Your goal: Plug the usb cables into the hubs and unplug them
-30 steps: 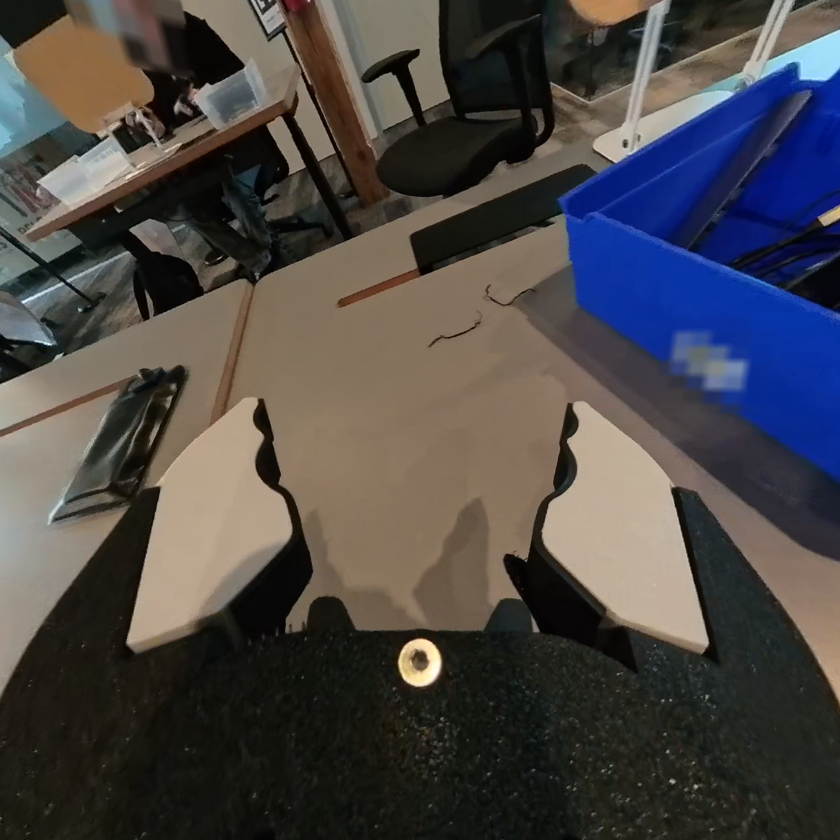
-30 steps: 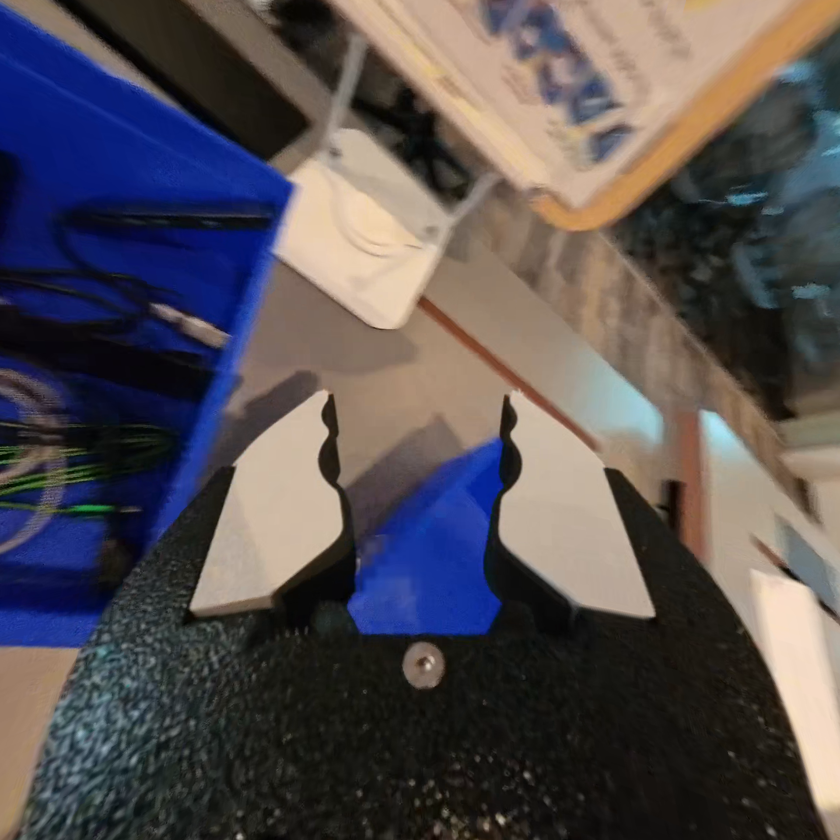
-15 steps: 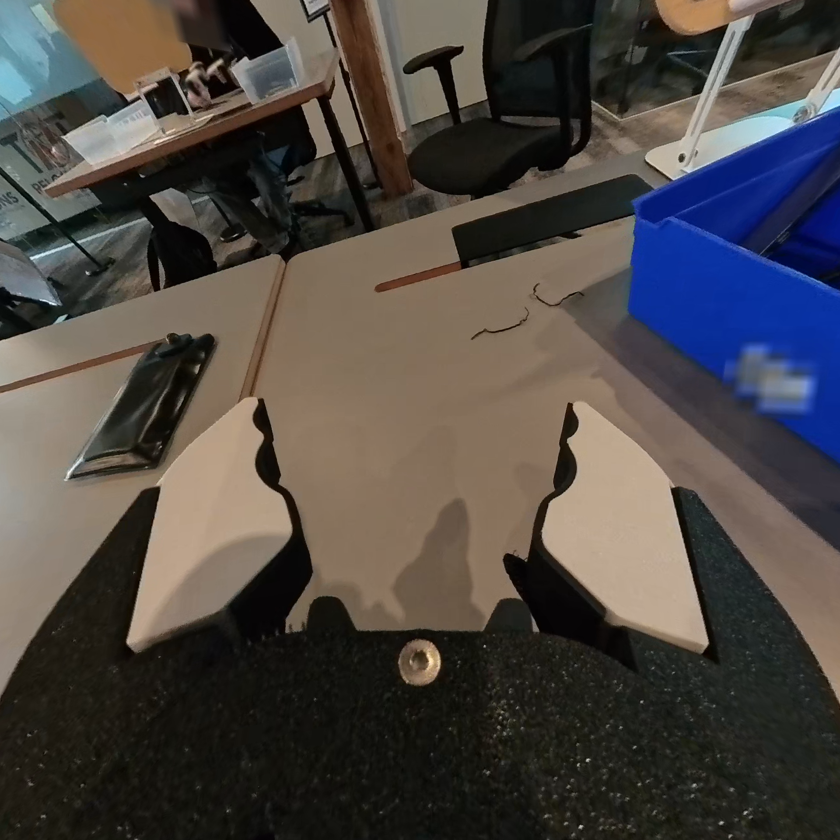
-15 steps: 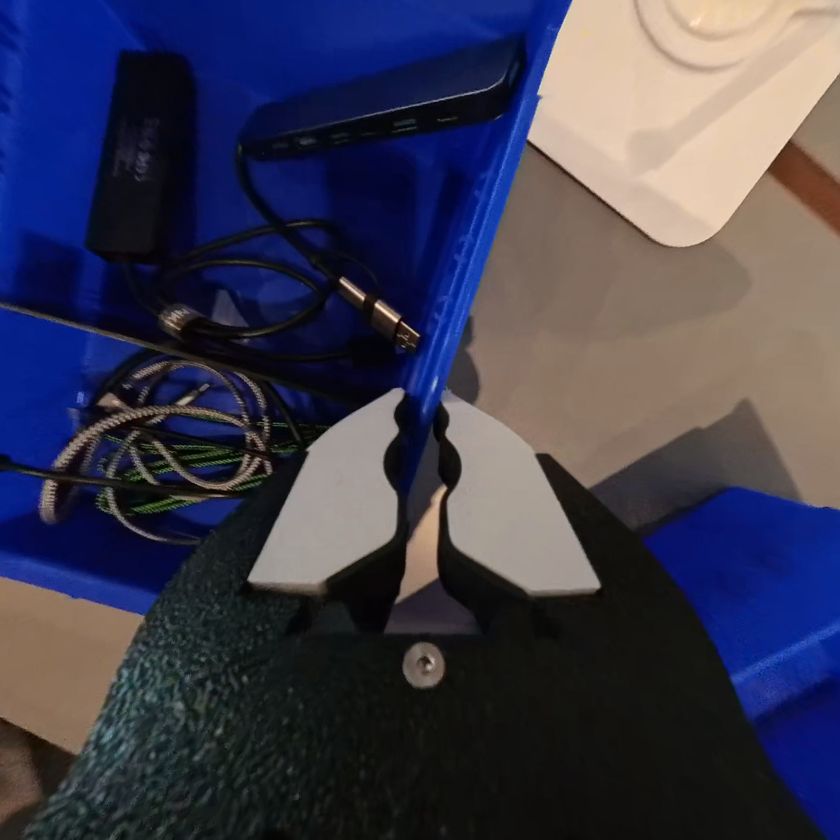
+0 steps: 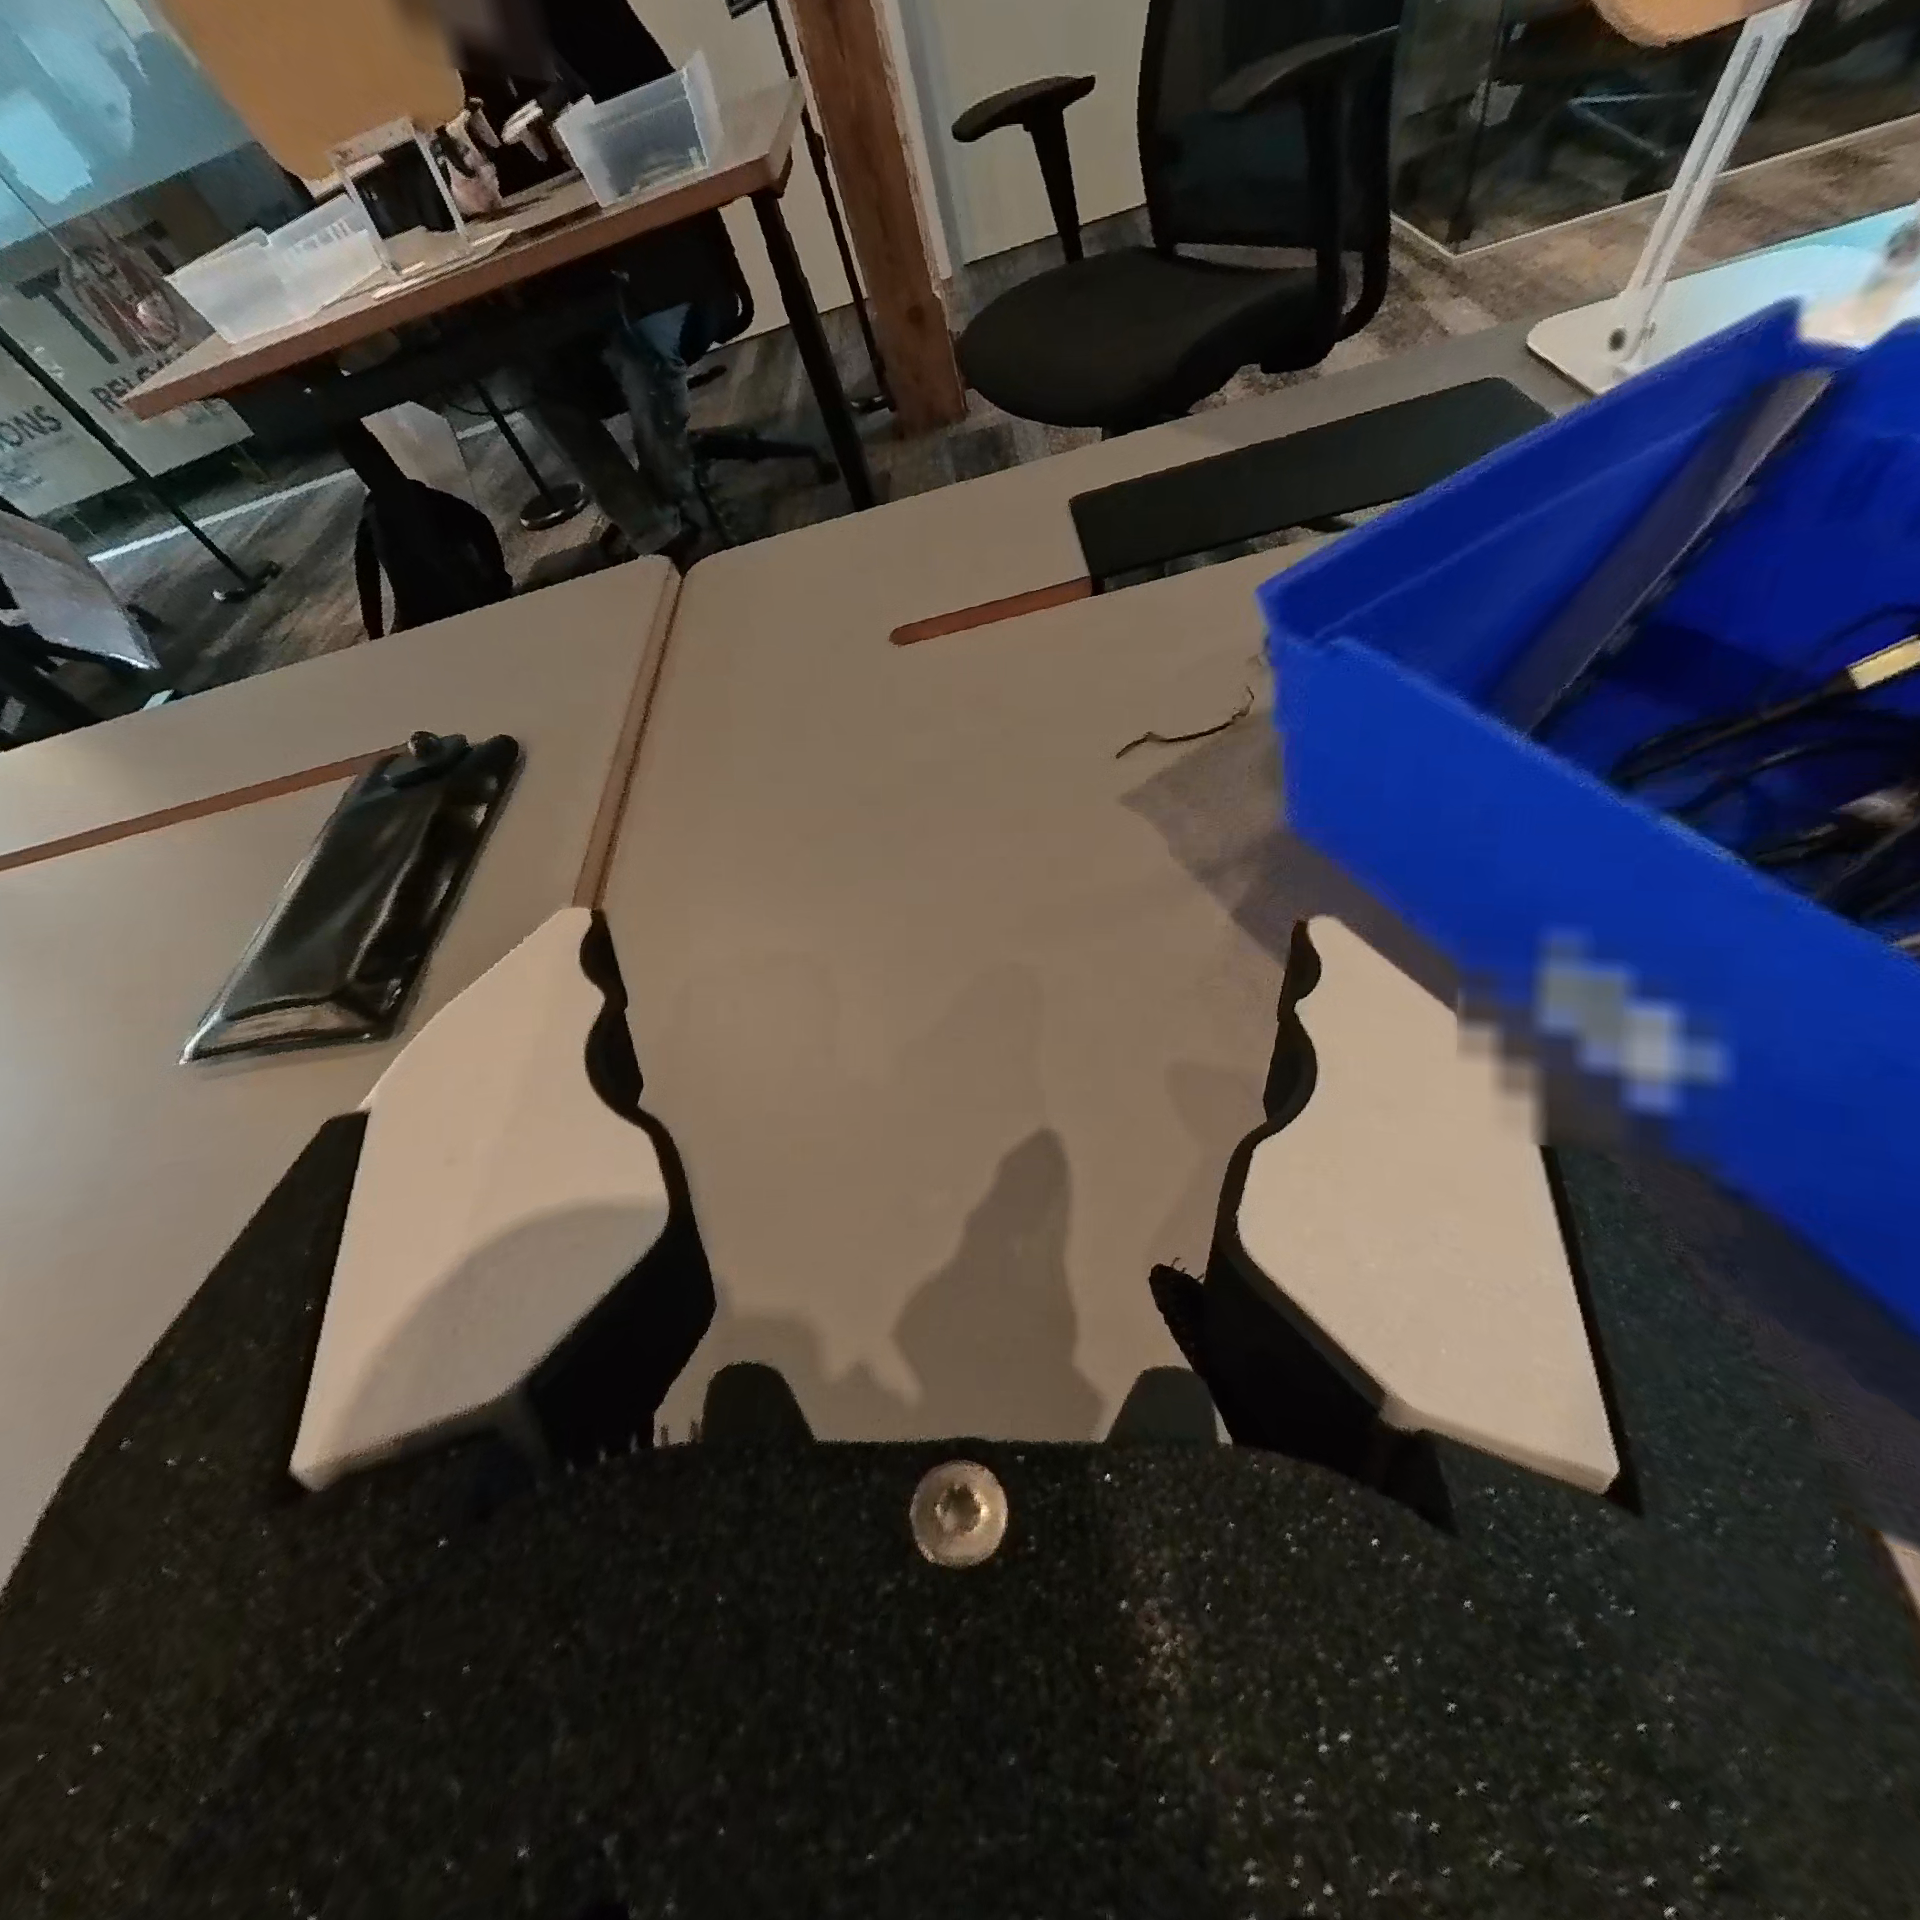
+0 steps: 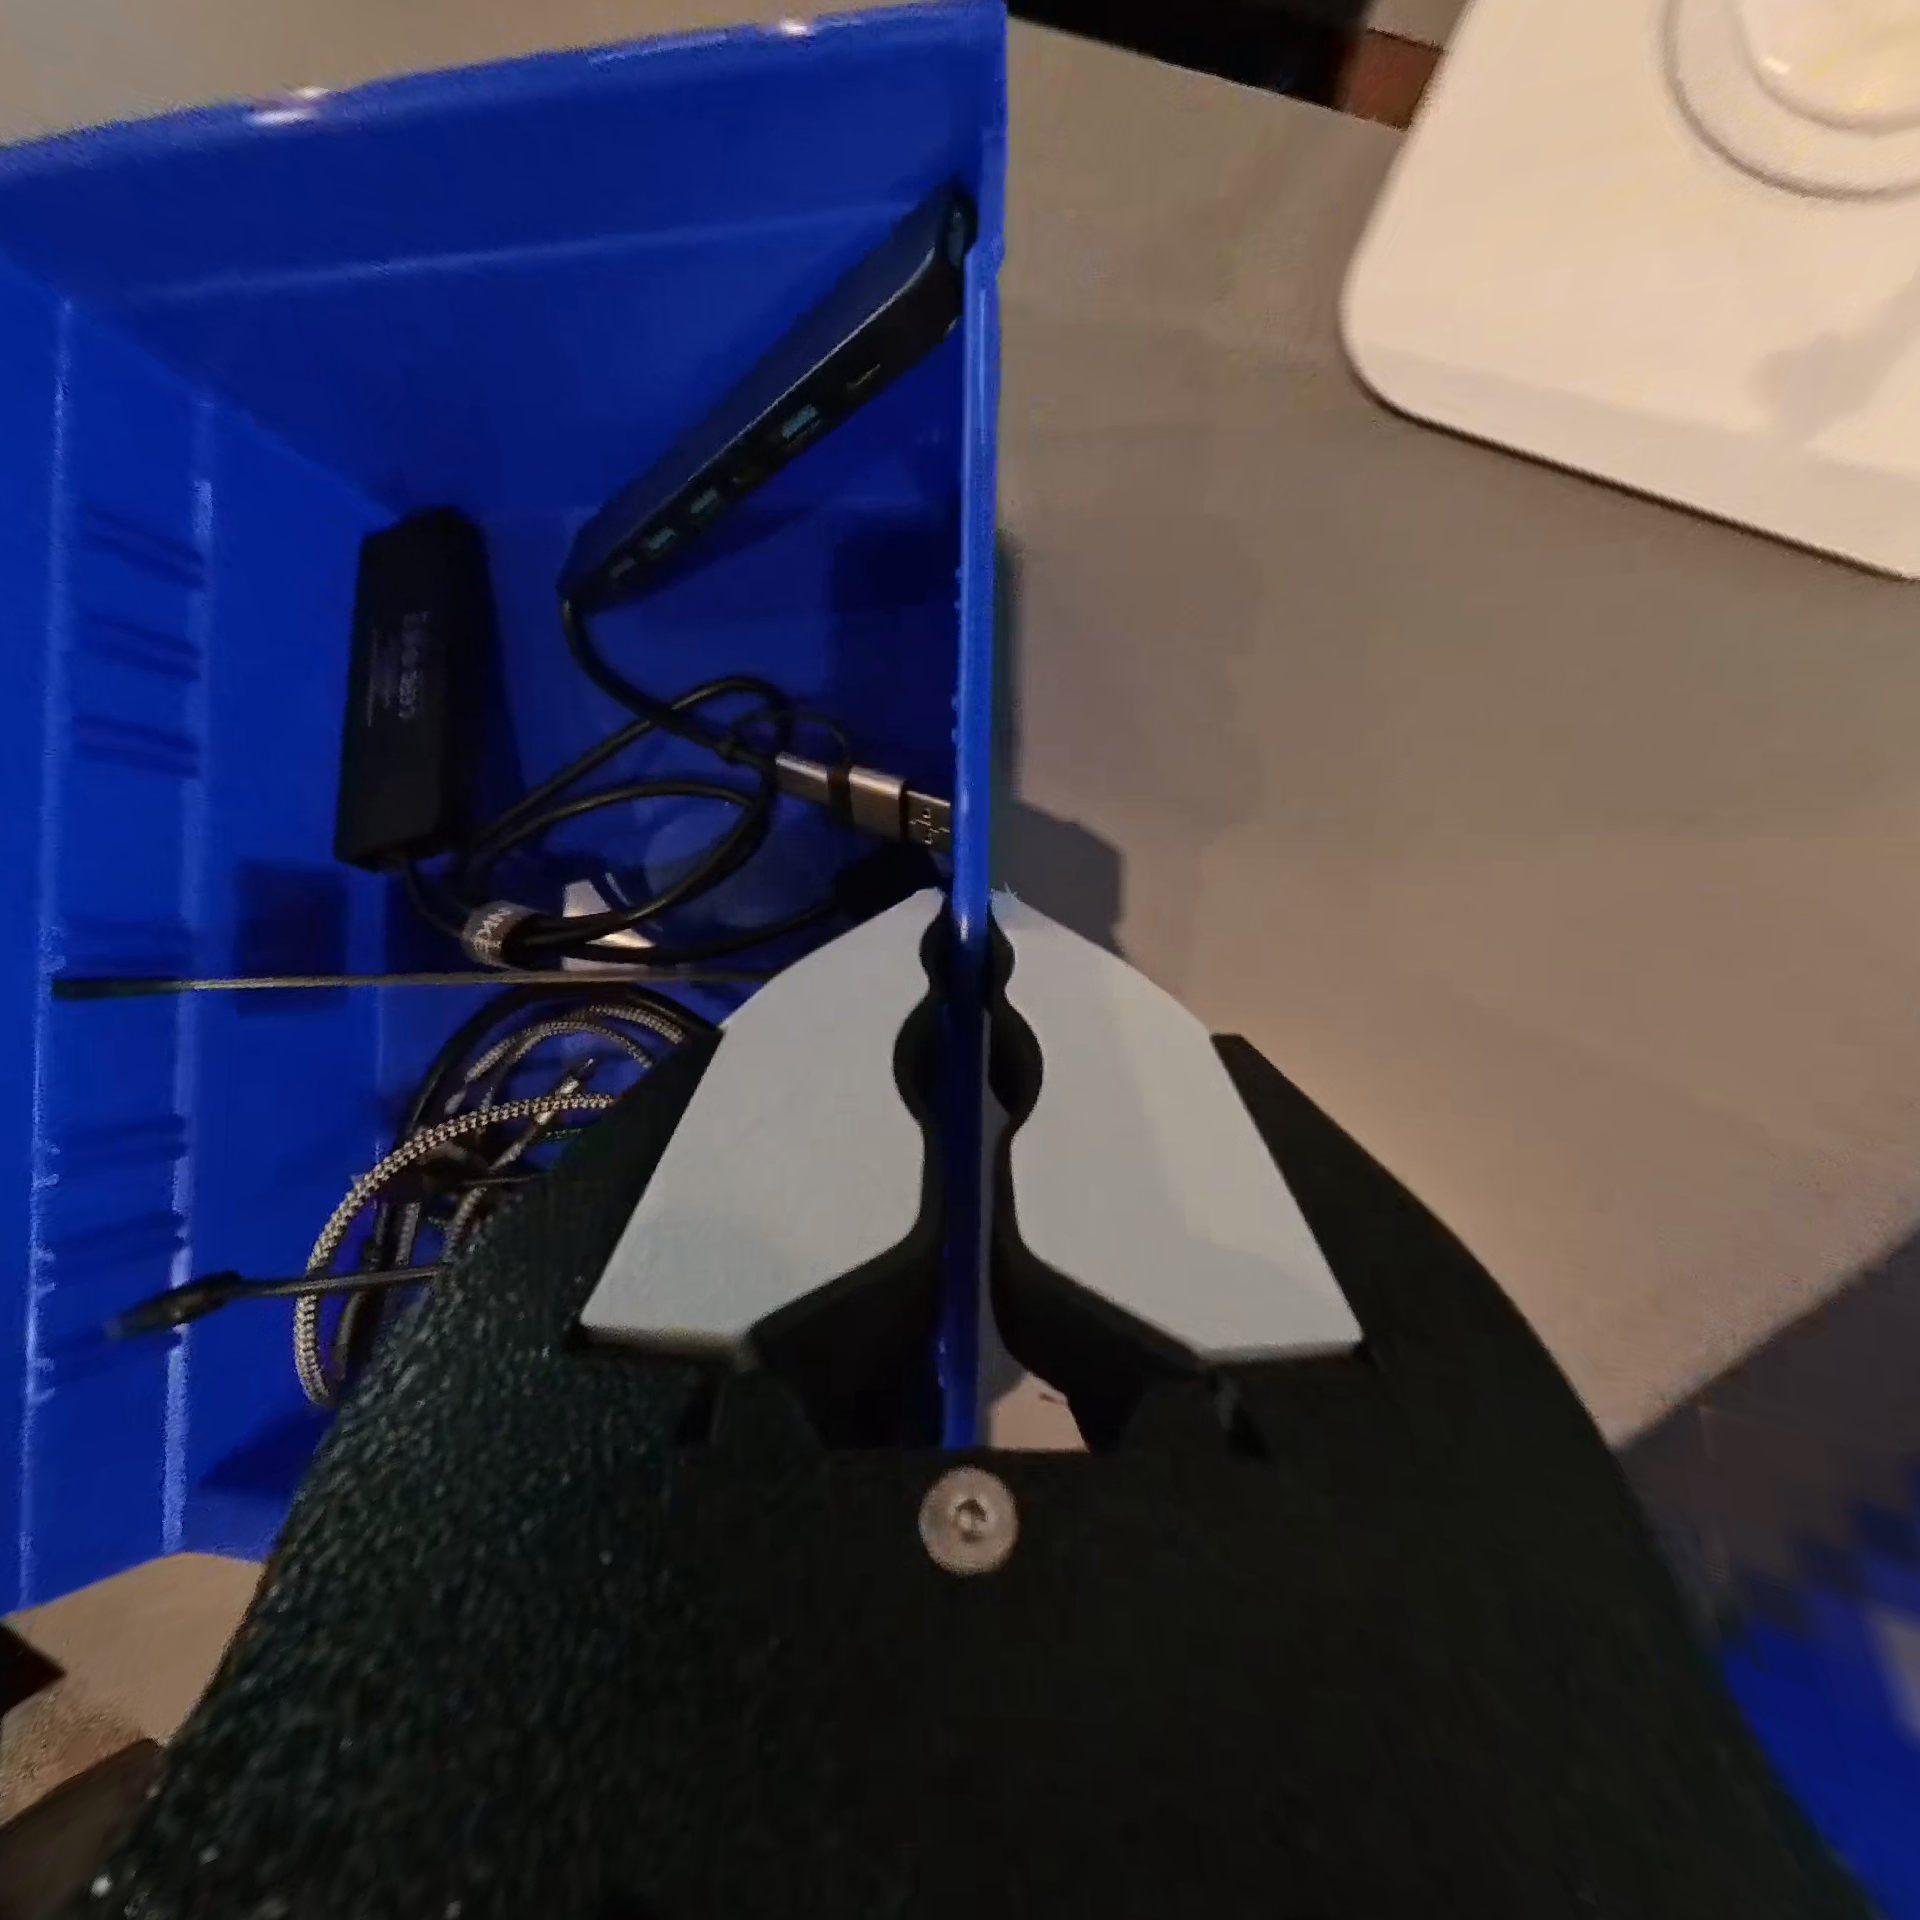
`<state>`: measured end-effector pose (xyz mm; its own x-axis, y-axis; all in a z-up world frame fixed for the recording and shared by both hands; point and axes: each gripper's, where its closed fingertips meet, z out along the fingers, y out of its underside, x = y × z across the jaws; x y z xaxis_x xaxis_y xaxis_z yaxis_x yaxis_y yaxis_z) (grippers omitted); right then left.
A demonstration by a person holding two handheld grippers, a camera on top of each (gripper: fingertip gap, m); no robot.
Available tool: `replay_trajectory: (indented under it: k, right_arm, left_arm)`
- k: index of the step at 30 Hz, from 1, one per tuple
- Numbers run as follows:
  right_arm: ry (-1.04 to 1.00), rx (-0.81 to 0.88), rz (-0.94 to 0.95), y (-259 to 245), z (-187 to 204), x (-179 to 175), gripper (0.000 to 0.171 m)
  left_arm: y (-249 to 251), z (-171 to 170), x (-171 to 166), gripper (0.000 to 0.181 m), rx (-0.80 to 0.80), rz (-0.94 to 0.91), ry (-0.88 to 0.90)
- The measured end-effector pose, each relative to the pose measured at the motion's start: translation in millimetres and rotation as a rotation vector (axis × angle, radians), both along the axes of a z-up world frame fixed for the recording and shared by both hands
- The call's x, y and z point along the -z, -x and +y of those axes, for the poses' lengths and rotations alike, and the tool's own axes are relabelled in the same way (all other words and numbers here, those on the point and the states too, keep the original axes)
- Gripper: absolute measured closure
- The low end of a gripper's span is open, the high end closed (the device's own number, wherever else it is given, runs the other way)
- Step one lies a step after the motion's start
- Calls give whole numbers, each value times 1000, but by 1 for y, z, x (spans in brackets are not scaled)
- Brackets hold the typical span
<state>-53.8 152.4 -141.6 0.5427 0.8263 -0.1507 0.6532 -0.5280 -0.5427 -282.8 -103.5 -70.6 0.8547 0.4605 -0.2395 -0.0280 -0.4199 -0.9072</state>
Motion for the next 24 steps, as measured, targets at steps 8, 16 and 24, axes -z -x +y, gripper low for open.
replay_trajectory:
  k: [8,16,24]
  right_arm:
    - [98,-299,254,13,-63,-42,132]
    - [228,-296,207,-33,-100,-10,131]
    - [185,-331,208,-16,-153,-6,134]
  left_arm:
    - [18,-19,-7,64,-54,-12,-37]
    - [26,-29,-6,64,-77,-47,-53]
    - [31,-37,-8,64,-113,-15,-20]
